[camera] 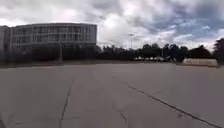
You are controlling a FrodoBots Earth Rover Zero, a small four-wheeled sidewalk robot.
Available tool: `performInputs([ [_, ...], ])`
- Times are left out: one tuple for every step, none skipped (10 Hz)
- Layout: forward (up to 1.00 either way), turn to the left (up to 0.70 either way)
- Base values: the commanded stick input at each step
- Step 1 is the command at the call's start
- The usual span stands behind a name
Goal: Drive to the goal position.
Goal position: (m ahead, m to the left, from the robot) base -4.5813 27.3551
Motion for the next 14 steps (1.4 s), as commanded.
performInputs([
  [1.00, 0.40],
  [1.00, 0.40],
  [1.00, 0.40],
  [1.00, 0.40],
  [1.00, 0.40],
  [1.00, 0.40],
  [1.00, 0.40],
  [1.00, 0.40],
  [1.00, 0.40],
  [1.00, 0.40],
  [1.00, 0.40],
  [1.00, 0.40],
  [1.00, 0.40],
  [1.00, 0.40],
])
